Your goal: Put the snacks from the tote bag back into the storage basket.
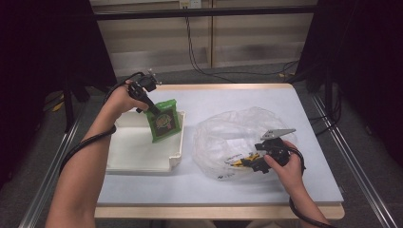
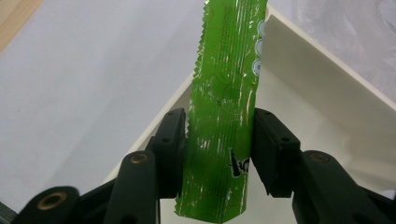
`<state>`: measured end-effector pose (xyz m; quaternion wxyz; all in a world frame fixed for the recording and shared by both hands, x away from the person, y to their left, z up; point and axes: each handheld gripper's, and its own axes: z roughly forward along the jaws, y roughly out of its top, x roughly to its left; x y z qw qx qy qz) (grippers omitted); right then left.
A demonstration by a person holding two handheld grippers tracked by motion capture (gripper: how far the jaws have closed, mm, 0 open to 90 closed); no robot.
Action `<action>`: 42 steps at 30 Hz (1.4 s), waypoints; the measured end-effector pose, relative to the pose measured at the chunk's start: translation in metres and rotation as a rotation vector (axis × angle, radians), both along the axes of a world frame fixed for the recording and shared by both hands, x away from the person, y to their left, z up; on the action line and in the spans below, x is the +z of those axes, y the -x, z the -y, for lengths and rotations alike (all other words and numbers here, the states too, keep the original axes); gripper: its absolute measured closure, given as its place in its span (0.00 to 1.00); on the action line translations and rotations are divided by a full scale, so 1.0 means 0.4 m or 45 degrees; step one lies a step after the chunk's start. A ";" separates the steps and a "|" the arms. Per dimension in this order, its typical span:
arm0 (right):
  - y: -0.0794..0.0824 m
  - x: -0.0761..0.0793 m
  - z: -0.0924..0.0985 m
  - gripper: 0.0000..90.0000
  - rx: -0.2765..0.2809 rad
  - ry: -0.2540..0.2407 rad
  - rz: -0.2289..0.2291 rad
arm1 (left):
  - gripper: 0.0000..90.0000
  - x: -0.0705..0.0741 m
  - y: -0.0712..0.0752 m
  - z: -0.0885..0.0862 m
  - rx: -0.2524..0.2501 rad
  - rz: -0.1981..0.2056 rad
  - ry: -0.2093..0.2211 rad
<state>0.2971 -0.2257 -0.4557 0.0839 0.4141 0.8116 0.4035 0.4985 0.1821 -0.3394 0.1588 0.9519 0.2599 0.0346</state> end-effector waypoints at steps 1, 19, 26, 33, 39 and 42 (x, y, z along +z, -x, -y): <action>0.000 0.000 -0.001 0.10 0.001 -0.001 0.001 | 0.66 0.003 -0.003 -0.003 -0.036 -0.025 -0.022; -0.001 -0.005 -0.003 0.10 0.003 -0.001 -0.017 | 0.71 0.005 -0.010 0.004 -0.046 -0.024 -0.012; -0.001 -0.005 -0.002 0.10 0.003 -0.004 -0.011 | 0.56 0.011 -0.007 -0.015 0.052 0.005 0.022; 0.000 -0.002 -0.005 0.10 0.004 -0.001 -0.003 | 0.44 0.015 -0.001 -0.037 0.140 0.012 0.043; 0.001 0.000 -0.007 0.10 0.010 0.000 -0.008 | 0.38 0.007 0.006 -0.057 0.193 0.006 0.053; 0.001 0.000 -0.009 0.10 0.008 -0.003 -0.005 | 0.36 0.003 0.009 -0.065 0.223 -0.001 0.075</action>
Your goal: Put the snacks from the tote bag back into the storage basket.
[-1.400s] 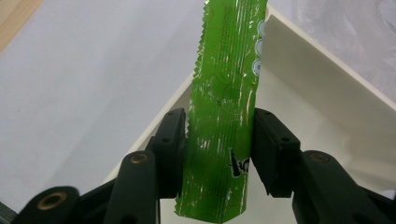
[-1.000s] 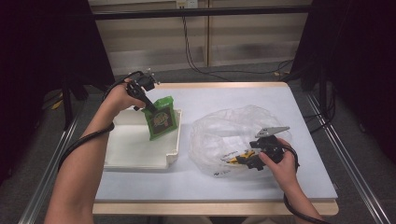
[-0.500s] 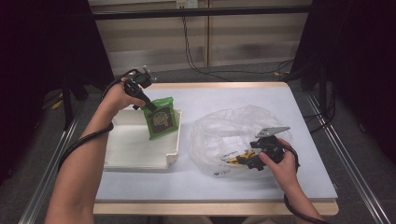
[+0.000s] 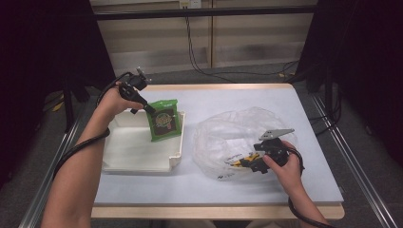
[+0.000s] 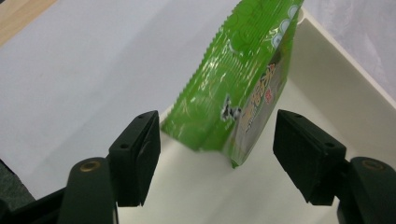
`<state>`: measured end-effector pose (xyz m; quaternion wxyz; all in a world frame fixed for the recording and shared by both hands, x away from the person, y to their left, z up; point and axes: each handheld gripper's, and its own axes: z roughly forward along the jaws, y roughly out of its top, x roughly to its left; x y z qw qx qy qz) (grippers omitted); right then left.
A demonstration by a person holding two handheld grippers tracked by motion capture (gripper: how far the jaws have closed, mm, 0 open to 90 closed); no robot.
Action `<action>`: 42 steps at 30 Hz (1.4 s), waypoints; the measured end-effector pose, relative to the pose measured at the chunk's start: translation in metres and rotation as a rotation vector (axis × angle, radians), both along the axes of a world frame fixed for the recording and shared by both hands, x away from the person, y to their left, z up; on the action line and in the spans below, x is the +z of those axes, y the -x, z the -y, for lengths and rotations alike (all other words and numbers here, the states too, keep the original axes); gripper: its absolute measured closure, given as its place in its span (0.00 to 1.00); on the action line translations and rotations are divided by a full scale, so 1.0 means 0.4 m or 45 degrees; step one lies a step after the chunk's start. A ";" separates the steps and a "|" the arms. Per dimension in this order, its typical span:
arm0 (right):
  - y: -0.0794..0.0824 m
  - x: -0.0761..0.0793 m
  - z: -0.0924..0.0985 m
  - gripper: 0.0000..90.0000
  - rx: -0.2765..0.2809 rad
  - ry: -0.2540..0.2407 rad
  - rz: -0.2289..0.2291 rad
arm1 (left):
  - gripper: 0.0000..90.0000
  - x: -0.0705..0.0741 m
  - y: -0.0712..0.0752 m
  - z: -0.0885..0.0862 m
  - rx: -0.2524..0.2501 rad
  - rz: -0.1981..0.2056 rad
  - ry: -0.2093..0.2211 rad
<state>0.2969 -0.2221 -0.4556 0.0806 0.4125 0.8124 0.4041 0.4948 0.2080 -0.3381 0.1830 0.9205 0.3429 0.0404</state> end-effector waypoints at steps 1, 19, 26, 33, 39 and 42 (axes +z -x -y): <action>0.000 0.000 -0.001 0.10 0.002 0.000 0.002 | 0.37 -0.001 0.000 -0.003 -0.009 0.000 -0.006; 0.002 0.004 -0.008 0.10 0.009 0.004 0.010 | 0.37 -0.003 0.026 -0.012 0.015 0.014 0.058; 0.000 0.009 -0.010 0.10 0.017 -0.001 0.017 | 0.30 0.000 0.044 0.000 -0.012 0.026 0.077; 0.000 0.015 -0.011 0.10 0.015 0.001 0.027 | 0.26 -0.008 0.058 0.006 0.000 0.021 0.122; 0.001 0.021 -0.014 0.10 0.019 -0.007 0.033 | 0.18 -0.017 0.072 0.017 0.047 0.031 0.179; 0.002 0.020 -0.013 0.10 0.017 -0.004 0.031 | 0.17 -0.018 0.075 0.017 -0.003 0.017 0.155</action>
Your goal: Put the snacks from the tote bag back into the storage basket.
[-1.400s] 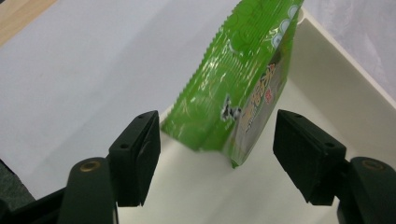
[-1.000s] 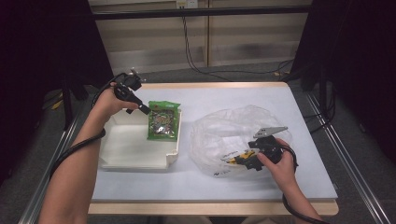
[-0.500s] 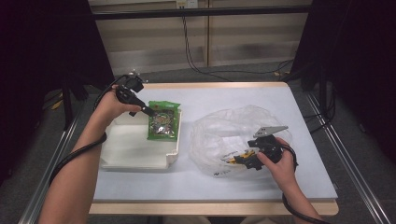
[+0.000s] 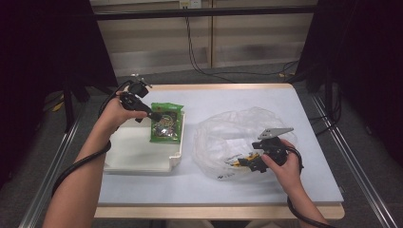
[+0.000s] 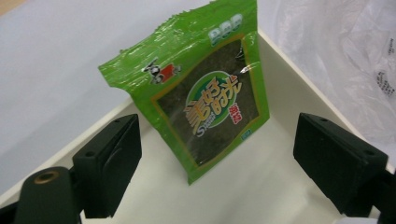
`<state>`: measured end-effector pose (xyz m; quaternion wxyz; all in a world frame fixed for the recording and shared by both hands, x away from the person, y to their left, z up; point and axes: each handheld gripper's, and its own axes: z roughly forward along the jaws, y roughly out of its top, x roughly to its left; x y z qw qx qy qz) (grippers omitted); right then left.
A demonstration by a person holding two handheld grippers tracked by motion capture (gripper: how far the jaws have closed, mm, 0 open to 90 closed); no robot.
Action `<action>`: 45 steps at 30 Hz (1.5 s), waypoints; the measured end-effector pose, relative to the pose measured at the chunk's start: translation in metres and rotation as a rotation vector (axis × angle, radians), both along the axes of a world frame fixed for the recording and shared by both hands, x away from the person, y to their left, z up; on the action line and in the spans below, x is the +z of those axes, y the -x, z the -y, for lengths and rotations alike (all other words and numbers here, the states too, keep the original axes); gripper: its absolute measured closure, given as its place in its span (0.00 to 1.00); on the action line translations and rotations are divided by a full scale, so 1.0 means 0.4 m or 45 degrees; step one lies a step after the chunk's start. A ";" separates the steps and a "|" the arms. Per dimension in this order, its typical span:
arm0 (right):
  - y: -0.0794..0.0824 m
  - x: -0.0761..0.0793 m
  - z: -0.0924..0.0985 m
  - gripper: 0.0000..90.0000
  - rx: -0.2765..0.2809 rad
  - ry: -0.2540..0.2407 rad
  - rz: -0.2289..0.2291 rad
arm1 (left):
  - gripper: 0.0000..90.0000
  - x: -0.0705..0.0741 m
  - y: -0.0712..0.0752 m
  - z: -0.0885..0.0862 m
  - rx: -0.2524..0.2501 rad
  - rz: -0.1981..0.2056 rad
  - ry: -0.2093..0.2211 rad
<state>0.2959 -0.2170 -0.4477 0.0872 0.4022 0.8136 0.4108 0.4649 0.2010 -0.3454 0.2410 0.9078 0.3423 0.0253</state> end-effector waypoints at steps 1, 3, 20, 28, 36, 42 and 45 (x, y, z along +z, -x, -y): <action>0.001 0.000 0.000 0.10 0.003 -0.001 0.001 | 0.16 -0.002 0.002 0.002 0.002 -0.005 0.004; 0.003 0.000 0.003 0.10 0.000 -0.005 0.001 | 0.16 -0.004 0.004 0.005 0.003 0.002 0.017; 0.005 0.010 0.011 0.09 -0.007 -0.020 0.006 | 0.11 -0.036 0.053 0.043 -0.022 0.030 0.080; 0.006 0.014 0.001 0.09 0.011 -0.022 0.021 | 0.11 -0.041 0.071 0.028 -0.040 0.047 0.102; 0.007 0.012 -0.005 0.09 0.019 -0.016 0.013 | 0.11 -0.063 0.093 0.013 -0.008 0.065 0.132; 0.008 0.010 -0.009 0.09 0.025 -0.015 0.011 | 0.11 -0.087 0.113 0.006 0.026 0.071 0.153; 0.010 0.010 -0.010 0.09 0.025 -0.008 0.011 | 0.11 -0.097 0.117 0.000 0.008 0.078 0.129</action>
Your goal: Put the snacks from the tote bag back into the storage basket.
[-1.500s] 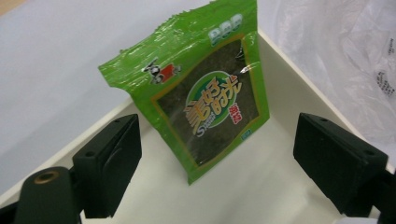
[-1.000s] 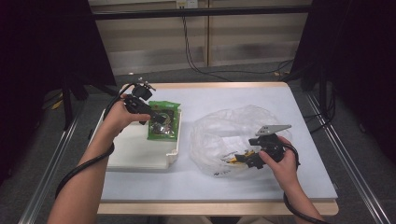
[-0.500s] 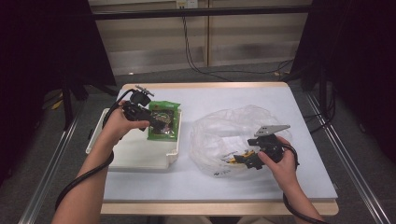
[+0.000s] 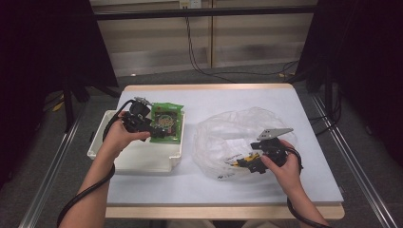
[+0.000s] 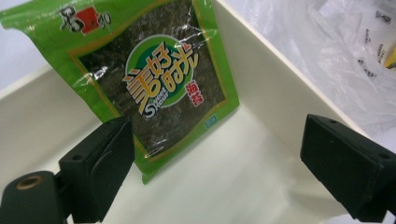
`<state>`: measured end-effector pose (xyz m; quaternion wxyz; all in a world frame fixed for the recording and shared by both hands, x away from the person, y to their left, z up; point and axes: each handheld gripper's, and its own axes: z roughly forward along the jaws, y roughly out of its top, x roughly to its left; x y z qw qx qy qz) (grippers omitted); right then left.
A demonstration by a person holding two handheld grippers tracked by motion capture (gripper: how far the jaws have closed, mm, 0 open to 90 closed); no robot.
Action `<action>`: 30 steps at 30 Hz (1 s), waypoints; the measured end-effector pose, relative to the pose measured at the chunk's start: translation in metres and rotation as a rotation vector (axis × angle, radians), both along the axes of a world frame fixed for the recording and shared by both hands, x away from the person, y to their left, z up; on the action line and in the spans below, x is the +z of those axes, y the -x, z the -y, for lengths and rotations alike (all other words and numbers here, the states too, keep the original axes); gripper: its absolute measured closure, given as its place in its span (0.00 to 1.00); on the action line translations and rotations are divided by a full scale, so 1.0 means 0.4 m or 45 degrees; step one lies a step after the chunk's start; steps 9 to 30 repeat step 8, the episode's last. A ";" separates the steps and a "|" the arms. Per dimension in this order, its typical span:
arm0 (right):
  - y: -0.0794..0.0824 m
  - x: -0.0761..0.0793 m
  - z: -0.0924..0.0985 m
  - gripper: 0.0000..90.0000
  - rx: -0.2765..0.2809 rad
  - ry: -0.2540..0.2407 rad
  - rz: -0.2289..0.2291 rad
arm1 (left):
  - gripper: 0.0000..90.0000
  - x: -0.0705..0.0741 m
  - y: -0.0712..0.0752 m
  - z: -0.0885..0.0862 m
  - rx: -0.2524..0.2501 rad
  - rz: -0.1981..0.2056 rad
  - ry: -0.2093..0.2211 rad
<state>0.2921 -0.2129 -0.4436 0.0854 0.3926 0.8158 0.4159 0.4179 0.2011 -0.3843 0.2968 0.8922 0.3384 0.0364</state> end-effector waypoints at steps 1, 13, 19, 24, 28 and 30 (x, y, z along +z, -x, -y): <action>0.000 0.000 0.000 0.09 0.001 -0.001 0.002 | 0.11 -0.001 0.001 -0.003 -0.008 0.002 -0.023; 0.002 0.005 0.004 0.09 0.003 -0.005 0.009 | 0.10 -0.025 0.012 -0.014 0.001 0.003 0.012; 0.002 0.005 0.004 0.09 0.003 -0.005 0.009 | 0.10 -0.025 0.012 -0.014 0.001 0.003 0.012; 0.002 0.005 0.004 0.09 0.003 -0.005 0.009 | 0.10 -0.025 0.012 -0.014 0.001 0.003 0.012; 0.002 0.005 0.004 0.09 0.003 -0.005 0.009 | 0.10 -0.025 0.012 -0.014 0.001 0.003 0.012; 0.002 0.005 0.004 0.09 0.003 -0.005 0.009 | 0.10 -0.025 0.012 -0.014 0.001 0.003 0.012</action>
